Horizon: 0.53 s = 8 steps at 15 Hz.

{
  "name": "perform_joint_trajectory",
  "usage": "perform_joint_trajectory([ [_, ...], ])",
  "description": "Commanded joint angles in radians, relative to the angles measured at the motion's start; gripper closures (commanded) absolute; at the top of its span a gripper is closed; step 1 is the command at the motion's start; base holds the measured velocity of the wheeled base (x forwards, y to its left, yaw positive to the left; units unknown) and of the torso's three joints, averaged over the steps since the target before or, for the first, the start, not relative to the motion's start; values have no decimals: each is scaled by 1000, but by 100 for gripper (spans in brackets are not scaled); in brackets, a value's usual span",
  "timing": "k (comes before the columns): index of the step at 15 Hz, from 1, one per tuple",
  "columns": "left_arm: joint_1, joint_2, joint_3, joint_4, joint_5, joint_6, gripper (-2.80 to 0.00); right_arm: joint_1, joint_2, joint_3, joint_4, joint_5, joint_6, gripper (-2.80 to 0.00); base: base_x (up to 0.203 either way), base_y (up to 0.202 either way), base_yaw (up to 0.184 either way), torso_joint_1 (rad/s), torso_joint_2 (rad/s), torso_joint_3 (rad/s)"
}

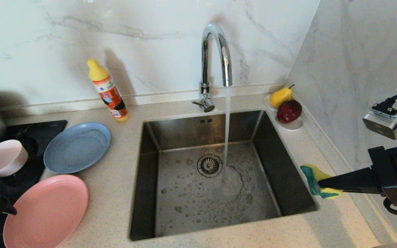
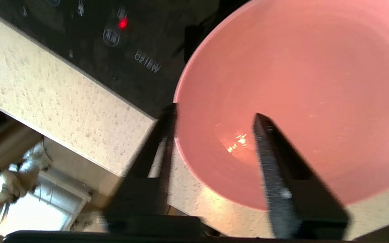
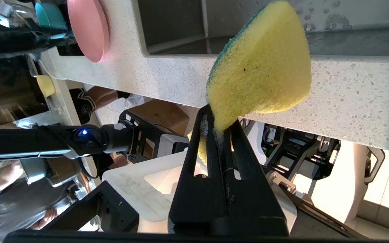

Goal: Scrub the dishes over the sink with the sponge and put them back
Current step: Wash the plate

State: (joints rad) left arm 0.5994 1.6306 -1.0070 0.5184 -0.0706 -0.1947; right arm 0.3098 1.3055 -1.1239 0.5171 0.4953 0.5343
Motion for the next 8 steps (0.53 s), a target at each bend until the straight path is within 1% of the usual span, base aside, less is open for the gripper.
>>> perform_joint_trajectory([
  [1,0,34,51,-29,-5,-4,0,-1,0,6,4,5,3,0,0,0,0,0,0,0],
  [4,0,64,102,-162,-5,-11,0,-5,-8,15,5,2,3,0,0,0,0,0,0,0],
  [7,0,85,98,-175,-2,-11,0,-22,-9,19,4,4,3,0,0,0,0,0,0,0],
  [8,0,90,105,-175,-5,-9,0,-23,-7,19,4,16,3,0,0,0,0,0,0,0],
])
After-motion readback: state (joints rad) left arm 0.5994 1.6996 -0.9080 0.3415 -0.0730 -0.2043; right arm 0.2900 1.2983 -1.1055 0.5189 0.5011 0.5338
